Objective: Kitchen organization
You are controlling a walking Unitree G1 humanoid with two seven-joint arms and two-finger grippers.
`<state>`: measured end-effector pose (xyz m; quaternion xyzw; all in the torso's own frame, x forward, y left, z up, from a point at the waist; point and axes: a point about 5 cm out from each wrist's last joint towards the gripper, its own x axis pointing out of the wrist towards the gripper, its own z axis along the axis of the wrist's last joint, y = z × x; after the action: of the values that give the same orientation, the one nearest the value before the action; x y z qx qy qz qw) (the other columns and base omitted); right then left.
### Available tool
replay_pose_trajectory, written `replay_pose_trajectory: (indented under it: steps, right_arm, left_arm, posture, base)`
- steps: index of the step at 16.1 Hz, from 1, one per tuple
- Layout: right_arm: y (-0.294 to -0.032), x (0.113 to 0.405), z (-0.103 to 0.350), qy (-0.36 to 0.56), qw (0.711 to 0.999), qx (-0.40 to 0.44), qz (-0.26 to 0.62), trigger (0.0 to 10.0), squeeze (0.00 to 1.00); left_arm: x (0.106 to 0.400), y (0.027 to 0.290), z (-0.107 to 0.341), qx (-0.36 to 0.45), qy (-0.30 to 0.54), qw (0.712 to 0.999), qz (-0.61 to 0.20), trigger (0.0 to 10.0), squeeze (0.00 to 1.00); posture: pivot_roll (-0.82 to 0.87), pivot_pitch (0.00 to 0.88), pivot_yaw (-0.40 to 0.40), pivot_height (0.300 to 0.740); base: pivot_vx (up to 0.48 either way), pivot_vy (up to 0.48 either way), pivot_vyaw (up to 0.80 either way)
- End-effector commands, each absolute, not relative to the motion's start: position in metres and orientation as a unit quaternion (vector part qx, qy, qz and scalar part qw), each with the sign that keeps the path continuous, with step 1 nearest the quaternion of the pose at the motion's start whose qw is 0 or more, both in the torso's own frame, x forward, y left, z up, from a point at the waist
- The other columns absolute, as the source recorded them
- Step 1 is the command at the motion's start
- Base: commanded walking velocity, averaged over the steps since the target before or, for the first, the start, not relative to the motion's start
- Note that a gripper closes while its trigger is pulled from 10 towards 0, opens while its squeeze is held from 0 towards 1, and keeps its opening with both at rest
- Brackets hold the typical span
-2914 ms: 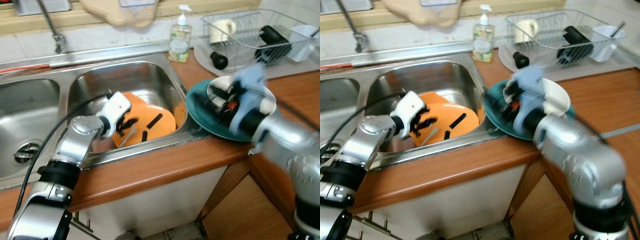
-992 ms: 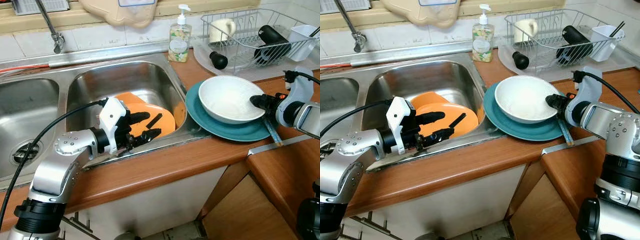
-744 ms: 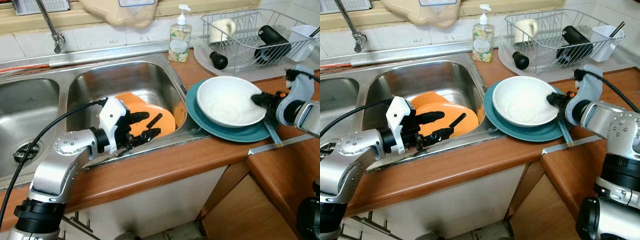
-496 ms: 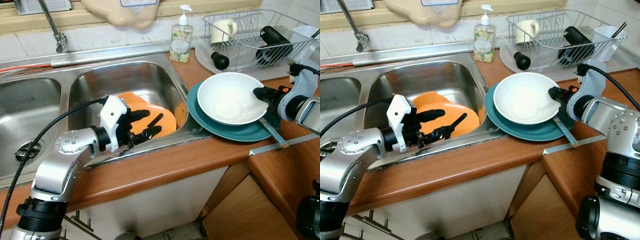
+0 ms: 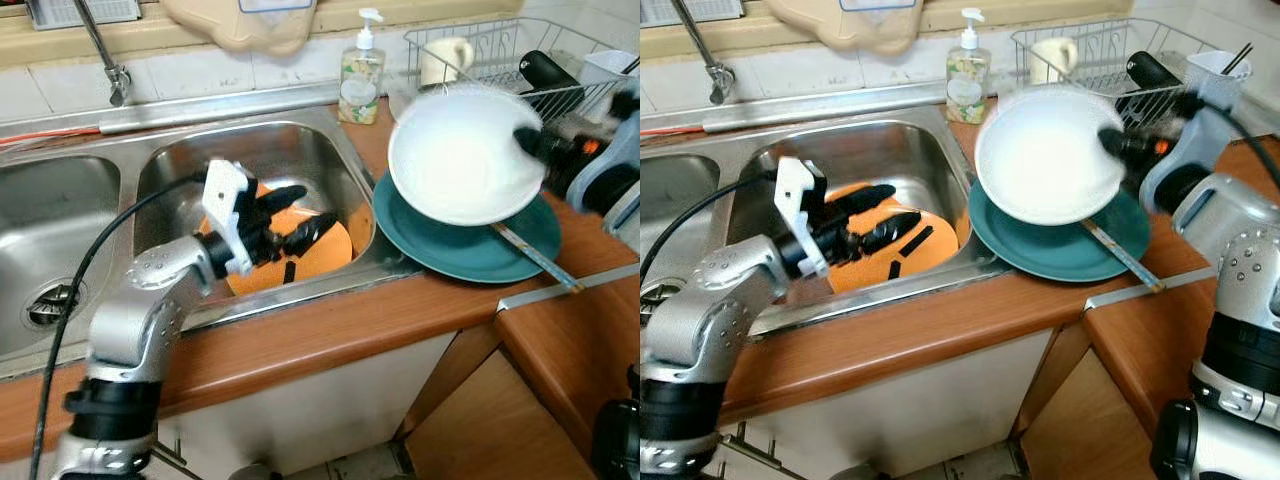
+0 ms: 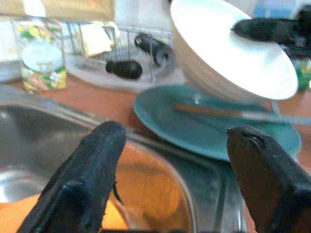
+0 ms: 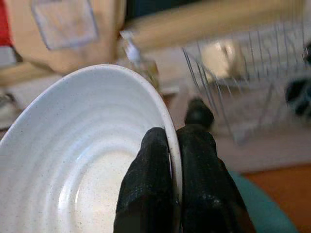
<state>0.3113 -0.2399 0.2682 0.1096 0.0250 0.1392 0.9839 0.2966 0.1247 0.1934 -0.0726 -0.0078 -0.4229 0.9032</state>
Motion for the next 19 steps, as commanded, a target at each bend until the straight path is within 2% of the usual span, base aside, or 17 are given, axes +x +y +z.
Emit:
replay_pose_trajectory:
  steps: [1, 2, 5, 7, 12, 13, 14, 15, 19]
  right_arm:
    - [-0.23, 0.308, 0.285, -0.021, 0.981, 0.096, 0.168, 0.0, 0.0]
    - [-0.225, 0.307, 0.291, -0.041, 0.98, 0.068, 0.181, 0.0, 0.0]
    - [-0.209, 0.303, 0.295, -0.059, 0.977, 0.009, 0.207, 0.0, 0.0]
    - [-0.185, 0.296, 0.291, -0.069, 0.965, -0.048, 0.25, 0.0, 0.0]
    - [-0.167, 0.285, 0.296, -0.104, 0.947, -0.01, 0.305, 0.0, 0.0]
    - [-0.167, 0.285, 0.296, -0.105, 0.947, -0.006, 0.303, 0.0, 0.0]
    - [-0.167, 0.285, 0.295, -0.106, 0.948, -0.004, 0.301, 0.0, 0.0]
    - [-0.167, 0.285, 0.294, -0.105, 0.948, -0.004, 0.3, 0.0, 0.0]
    - [-0.166, 0.285, 0.293, -0.107, 0.95, 0.012, 0.292, 0.0, 0.0]
  left_arm:
    - [0.303, 0.124, 0.199, -0.104, -0.015, 0.904, -0.414, 10.0, 0.2]
    - [0.304, 0.121, 0.2, -0.132, -0.015, 0.897, -0.421, 10.0, 0.0]
    - [0.305, 0.114, 0.203, -0.173, -0.017, 0.883, -0.435, 10.0, 0.0]
    - [0.308, 0.107, 0.206, -0.213, -0.021, 0.869, -0.445, 10.0, 0.0]
    - [0.314, 0.107, 0.203, -0.192, -0.018, 0.884, -0.426, 10.0, 0.0]
    - [0.316, 0.109, 0.203, -0.189, -0.021, 0.889, -0.416, 7.1, 0.0]
    - [0.319, 0.112, 0.203, -0.186, -0.027, 0.895, -0.403, 2.5, 0.0]
    - [0.32, 0.114, 0.203, -0.187, -0.029, 0.897, -0.4, 0.1, 0.0]
    - [0.32, 0.115, 0.203, -0.188, -0.032, 0.898, -0.397, 0.0, 0.0]
  posture:
    - [-0.15, 0.0, 0.039, 0.74]
    - [-0.15, 0.0, 0.042, 0.74]
    - [-0.16, 0.0, 0.054, 0.74]
    - [-0.16, 0.0, 0.063, 0.74]
    - [-0.16, 0.0, 0.072, 0.74]
    - [-0.16, 0.0, 0.072, 0.74]
    - [-0.16, 0.0, 0.072, 0.74]
    - [-0.16, 0.0, 0.072, 0.74]
    - [-0.16, 0.0, 0.071, 0.74]
  base:
    - [0.0, 0.0, 0.0]
    - [0.0, 0.0, 0.0]
    - [0.0, 0.0, 0.0]
    - [0.0, 0.0, 0.0]
    - [0.0, 0.0, 0.0]
    - [0.0, 0.0, 0.0]
    - [0.0, 0.0, 0.0]
    - [0.0, 0.0, 0.0]
    - [0.0, 0.0, 0.0]
